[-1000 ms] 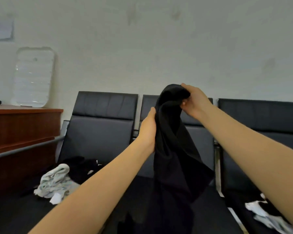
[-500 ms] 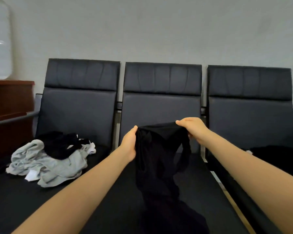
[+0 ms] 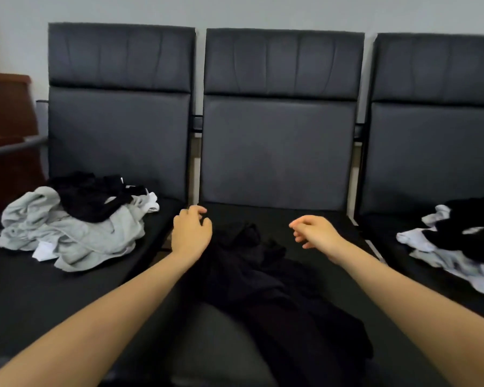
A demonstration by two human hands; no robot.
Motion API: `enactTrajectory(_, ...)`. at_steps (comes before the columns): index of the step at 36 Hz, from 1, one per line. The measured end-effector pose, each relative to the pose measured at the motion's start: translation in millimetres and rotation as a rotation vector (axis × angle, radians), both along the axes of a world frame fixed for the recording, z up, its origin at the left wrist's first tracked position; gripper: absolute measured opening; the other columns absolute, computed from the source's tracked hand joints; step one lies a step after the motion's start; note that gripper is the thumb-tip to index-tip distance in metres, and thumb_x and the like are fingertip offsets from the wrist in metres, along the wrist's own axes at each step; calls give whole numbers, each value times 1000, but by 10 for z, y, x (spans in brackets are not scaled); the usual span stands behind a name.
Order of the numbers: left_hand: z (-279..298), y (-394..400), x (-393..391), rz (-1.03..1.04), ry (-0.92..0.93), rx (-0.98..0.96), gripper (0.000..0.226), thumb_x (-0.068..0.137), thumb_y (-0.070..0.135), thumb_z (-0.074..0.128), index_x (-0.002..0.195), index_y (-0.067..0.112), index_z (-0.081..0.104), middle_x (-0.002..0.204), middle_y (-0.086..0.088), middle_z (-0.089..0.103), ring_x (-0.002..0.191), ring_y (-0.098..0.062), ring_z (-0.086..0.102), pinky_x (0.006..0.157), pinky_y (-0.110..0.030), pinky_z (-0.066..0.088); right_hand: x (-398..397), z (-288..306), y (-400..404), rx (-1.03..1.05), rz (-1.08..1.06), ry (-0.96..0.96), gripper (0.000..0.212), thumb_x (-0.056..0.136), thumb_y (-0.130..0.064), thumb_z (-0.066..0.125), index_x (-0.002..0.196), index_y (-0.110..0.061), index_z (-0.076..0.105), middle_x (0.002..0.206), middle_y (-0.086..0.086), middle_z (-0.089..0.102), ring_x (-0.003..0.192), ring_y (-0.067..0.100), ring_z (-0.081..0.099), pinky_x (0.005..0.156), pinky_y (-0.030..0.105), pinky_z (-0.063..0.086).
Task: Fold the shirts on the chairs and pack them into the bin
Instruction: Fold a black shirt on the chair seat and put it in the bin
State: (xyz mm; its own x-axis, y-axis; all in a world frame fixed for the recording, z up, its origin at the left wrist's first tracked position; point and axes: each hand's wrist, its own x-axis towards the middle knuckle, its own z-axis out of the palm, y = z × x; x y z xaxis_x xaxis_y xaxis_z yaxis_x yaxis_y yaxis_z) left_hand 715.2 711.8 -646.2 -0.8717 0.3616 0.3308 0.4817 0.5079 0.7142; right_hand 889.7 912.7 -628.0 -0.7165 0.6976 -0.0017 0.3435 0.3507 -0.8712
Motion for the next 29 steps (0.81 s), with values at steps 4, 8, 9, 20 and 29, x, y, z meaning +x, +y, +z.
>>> enactTrajectory(4,18,144,201,-225,102,-40,17,95,27,52,92,22,68,94,5,65,90,-14,59,76,-28,43,65,-340,62,164,77,-183,14,95,-21,55,85,-21,65,84,-5,63,82,12,59,68,23,45)
enactTrajectory(8,-139,319,431,-419,182,-399,46,83,66,55,105,26,67,99,8,61,100,-11,55,85,-31,48,80,-442,19,252,123,-232,11,94,-25,56,90,-27,66,93,-8,66,94,10,62,77,21,41)
enactTrajectory(9,-190,364,457,-445,209,-511,53,80,69,56,111,26,65,104,7,59,105,-12,52,90,-33,47,88,-450,-3,251,122,-227,11,95,-28,56,91,-28,66,95,-8,67,95,10,62,79,22,42)
enactTrajectory(20,-143,342,170,-254,-706,471,24,101,27,46,84,15,58,80,-3,61,76,-17,58,67,-28,47,217,-544,-243,666,397,-323,40,86,-56,60,116,-29,61,104,-9,50,108,11,44,96,32,40)
enactTrajectory(29,-340,128,-66,-173,-215,-100,16,93,27,55,102,15,61,105,-5,63,103,-22,59,88,-30,45,260,-379,-243,-294,-39,246,16,93,-19,62,87,-7,70,90,8,71,86,21,66,73,24,49)
